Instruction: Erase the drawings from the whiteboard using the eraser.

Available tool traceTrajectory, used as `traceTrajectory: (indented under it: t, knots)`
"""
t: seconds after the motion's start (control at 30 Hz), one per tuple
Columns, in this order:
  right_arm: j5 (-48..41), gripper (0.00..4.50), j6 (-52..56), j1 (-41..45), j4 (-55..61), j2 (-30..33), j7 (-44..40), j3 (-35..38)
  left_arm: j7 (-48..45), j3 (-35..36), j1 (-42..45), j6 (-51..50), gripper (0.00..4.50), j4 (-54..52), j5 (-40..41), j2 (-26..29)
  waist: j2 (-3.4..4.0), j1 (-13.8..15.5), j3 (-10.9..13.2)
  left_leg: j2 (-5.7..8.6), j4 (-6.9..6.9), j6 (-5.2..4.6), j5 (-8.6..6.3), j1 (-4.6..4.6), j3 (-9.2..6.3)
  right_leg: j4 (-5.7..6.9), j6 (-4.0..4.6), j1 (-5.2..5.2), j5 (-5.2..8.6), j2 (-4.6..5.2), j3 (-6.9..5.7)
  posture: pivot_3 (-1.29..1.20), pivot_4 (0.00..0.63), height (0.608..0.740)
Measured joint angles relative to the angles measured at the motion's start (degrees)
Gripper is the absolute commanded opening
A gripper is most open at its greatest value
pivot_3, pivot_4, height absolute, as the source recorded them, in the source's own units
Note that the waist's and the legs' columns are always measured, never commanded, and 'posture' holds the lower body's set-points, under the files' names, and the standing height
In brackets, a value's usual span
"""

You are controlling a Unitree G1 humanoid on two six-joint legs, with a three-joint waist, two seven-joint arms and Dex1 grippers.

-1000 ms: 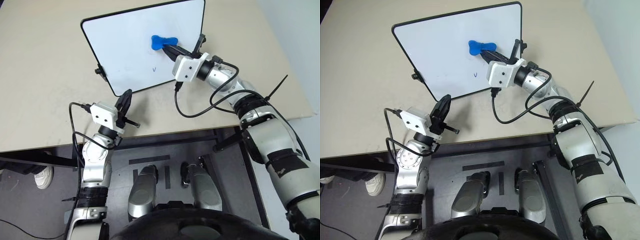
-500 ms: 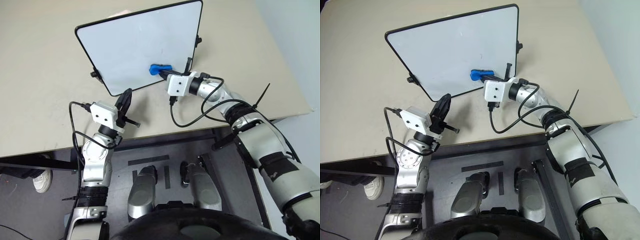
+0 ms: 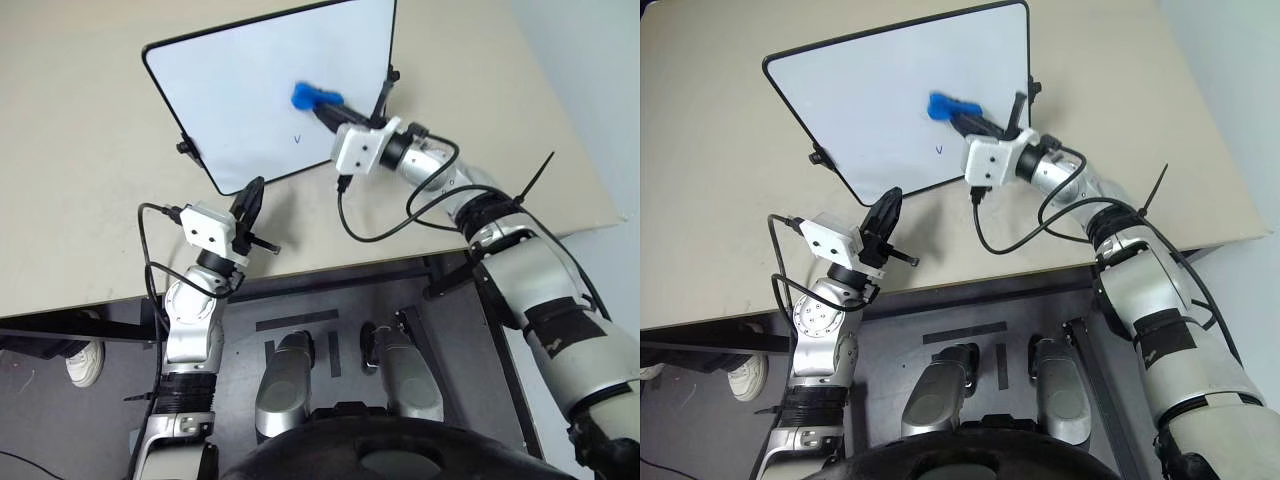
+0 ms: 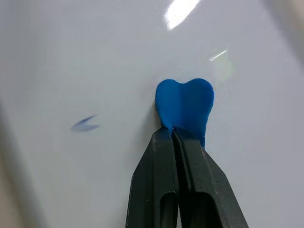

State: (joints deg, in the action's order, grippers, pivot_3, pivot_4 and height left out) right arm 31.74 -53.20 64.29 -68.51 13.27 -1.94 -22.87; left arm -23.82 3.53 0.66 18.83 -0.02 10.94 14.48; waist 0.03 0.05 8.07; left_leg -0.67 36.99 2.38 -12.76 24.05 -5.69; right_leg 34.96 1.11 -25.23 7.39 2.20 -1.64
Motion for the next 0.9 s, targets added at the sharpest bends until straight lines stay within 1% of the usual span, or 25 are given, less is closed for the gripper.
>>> traceTrajectory:
  t: [0.1,0.2,0.47,0.7,0.8,0.9]
  knots:
    - [0.03,0.06,-0.03,1.12,0.45,0.22,1.51,-0.01,-0.01,-0.01,0.24,0.01,0.0,0.01,0.0,-0.03,0.0,0.04,0.0,-0.04,-0.01,0.0,0.0,0.01,0.09,-0.03,-0.05,0.0,0.03,0.0,0.0,0.0,0.15,0.74]
    - [-0.22,0.06,-0.07,1.09,-0.24,-0.64,0.11,-0.02,-0.04,-0.02,0.28,0.01,0.0,0.03,0.0,-0.04,0.0,-0.06,0.0,-0.04,-0.01,-0.01,0.01,0.01,0.15,-0.06,-0.11,0.0,0.07,0.0,0.01,0.0,0.15,0.74]
    - [-1.66,0.06,0.38,-2.77,-2.06,-4.6,-9.79,-0.53,-0.06,-0.12,0.5,0.03,0.0,0.03,0.0,-0.1,0.0,-0.19,0.0,-0.05,-0.01,0.0,0.0,0.01,0.15,-0.06,-0.13,0.0,0.09,0.0,0.01,0.0,0.15,0.74]
    - [-1.66,0.06,2.32,-4.55,-2.97,-5.46,-15.12,-0.84,-0.1,-0.16,0.5,0.06,0.0,0.03,0.0,-0.11,0.0,-0.09,0.0,-0.05,-0.01,0.0,0.0,0.05,0.15,-0.1,-0.18,-0.01,0.13,0.0,0.01,0.0,0.15,0.74]
    - [-1.63,0.06,2.46,-4.61,-2.96,-5.46,-15.54,-0.84,-0.11,-0.16,0.5,0.09,0.0,0.03,0.0,-0.11,0.0,-0.08,0.0,-0.05,0.0,0.0,0.0,0.06,0.16,-0.13,-0.22,0.0,0.21,0.0,0.01,0.0,0.15,0.74]
    - [-0.31,0.06,2.64,-4.6,-2.93,-5.34,-12.66,-1.03,-0.15,-0.18,0.56,0.1,0.0,0.04,0.0,-0.11,0.0,0.01,0.0,-0.05,0.0,0.01,-0.01,0.07,0.16,-0.13,-0.22,-0.02,0.24,0.0,0.01,0.0,0.15,0.74]
